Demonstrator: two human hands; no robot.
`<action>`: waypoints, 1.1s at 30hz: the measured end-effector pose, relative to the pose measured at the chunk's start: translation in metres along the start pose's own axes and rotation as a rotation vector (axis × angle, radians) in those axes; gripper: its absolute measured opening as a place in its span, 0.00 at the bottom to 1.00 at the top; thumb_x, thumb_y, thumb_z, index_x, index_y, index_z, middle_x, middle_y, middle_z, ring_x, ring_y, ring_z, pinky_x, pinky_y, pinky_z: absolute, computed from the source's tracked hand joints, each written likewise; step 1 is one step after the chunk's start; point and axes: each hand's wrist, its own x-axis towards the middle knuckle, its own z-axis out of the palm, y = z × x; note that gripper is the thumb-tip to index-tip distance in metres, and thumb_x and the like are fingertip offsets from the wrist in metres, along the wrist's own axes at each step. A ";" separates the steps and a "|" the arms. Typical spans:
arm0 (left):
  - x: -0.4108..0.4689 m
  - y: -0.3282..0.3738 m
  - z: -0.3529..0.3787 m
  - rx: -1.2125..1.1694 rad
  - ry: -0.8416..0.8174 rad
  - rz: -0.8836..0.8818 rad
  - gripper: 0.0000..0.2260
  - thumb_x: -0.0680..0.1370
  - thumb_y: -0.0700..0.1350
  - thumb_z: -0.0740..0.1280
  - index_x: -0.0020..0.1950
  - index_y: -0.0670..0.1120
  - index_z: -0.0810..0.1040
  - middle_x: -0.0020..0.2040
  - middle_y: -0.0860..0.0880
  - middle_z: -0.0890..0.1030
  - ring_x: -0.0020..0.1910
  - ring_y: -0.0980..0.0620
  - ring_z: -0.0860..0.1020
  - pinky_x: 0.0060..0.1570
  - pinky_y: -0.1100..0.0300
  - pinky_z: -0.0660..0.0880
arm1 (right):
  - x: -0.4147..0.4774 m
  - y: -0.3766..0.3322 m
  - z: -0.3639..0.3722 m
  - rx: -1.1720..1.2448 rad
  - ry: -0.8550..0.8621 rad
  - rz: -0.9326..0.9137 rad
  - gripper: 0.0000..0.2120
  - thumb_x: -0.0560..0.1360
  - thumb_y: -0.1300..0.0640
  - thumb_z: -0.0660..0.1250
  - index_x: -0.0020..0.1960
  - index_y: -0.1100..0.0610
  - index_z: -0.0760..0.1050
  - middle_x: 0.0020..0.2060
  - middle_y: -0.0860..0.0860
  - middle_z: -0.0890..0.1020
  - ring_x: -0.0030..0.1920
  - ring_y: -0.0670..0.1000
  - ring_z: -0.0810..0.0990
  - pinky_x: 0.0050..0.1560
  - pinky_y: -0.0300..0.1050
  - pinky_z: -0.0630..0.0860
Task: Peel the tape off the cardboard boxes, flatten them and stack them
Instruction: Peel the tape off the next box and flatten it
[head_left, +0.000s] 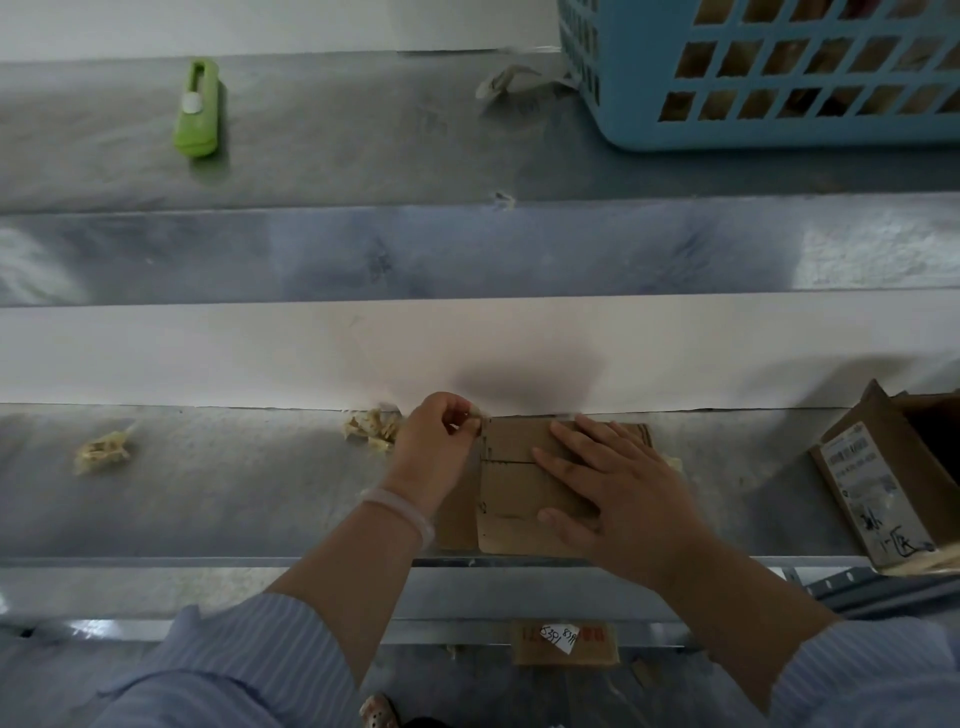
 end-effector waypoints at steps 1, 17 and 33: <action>0.001 -0.002 -0.003 -0.013 -0.031 0.008 0.05 0.77 0.42 0.69 0.48 0.53 0.76 0.43 0.52 0.79 0.46 0.50 0.80 0.47 0.53 0.80 | 0.000 0.000 0.000 -0.005 -0.004 -0.002 0.28 0.76 0.31 0.53 0.70 0.42 0.71 0.72 0.47 0.70 0.74 0.51 0.65 0.74 0.54 0.60; 0.011 -0.014 -0.020 -0.321 0.064 -0.287 0.10 0.74 0.44 0.73 0.49 0.42 0.76 0.44 0.45 0.78 0.42 0.50 0.79 0.41 0.57 0.81 | -0.001 0.000 -0.004 0.023 -0.045 -0.012 0.28 0.75 0.31 0.54 0.71 0.41 0.70 0.72 0.45 0.69 0.74 0.50 0.64 0.75 0.52 0.57; -0.014 0.007 -0.044 0.236 0.029 0.035 0.10 0.78 0.43 0.67 0.58 0.49 0.80 0.55 0.50 0.81 0.52 0.58 0.78 0.55 0.65 0.72 | 0.009 -0.006 -0.038 0.024 -0.203 0.014 0.27 0.72 0.35 0.61 0.68 0.45 0.69 0.65 0.45 0.69 0.66 0.50 0.67 0.69 0.50 0.64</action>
